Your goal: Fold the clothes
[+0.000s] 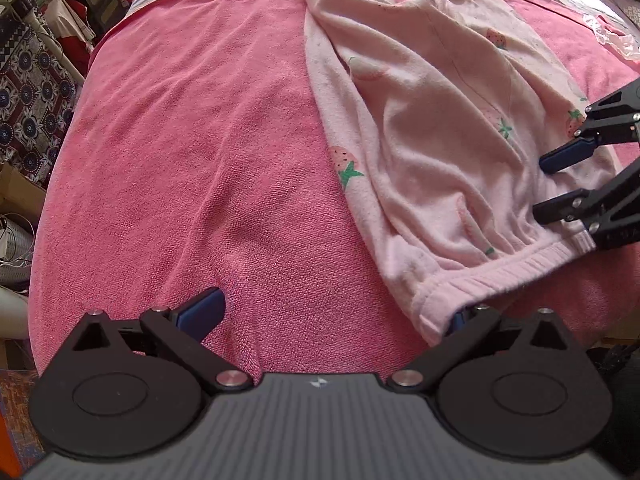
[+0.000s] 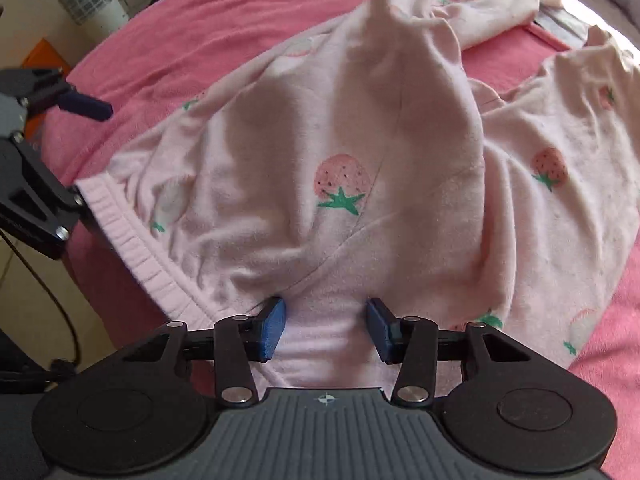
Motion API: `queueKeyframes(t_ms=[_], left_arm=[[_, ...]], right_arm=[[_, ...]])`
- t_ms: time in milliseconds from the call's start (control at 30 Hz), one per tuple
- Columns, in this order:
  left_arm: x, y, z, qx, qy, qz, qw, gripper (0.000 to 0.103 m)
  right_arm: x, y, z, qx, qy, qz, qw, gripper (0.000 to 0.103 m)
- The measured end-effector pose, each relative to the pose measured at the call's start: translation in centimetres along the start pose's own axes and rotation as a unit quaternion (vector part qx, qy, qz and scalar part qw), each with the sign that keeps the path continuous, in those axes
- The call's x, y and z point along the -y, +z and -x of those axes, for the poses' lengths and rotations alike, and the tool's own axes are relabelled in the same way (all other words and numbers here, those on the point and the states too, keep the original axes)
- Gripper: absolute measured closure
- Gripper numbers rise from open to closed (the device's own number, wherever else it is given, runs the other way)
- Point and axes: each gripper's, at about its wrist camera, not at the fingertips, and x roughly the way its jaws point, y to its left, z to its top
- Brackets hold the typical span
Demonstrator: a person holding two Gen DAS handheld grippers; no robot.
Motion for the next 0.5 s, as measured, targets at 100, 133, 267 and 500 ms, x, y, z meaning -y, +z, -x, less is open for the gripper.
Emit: queueKeyframes(t_ms=[100,133,267,500], left_arm=[[0.4,0.2,-0.5,0.001,0.004,-0.010,0.9999,0.000],[0.6,0.3,-0.7,0.003,0.007,-0.021,0.9998,0.000],[0.8,0.1,-1.0,0.024,0.007,-0.058,0.9980,0.000],[-1.2,0.7,0.1,0.045,-0.096,-0.141,0.9842,0.006]], right_arm=[[0.0,-0.8,1.8,-0.006,-0.013,0.010,1.000,0.053],[0.2,-0.6,2.6,-0.009,-0.008,0.005,1.000,0.054],[0.6,2.0,5.9,0.052,0.079,-0.003,0.996,0.055],[-4.0,6.0,-2.2,0.053,0.116,0.089,0.988,0.046]])
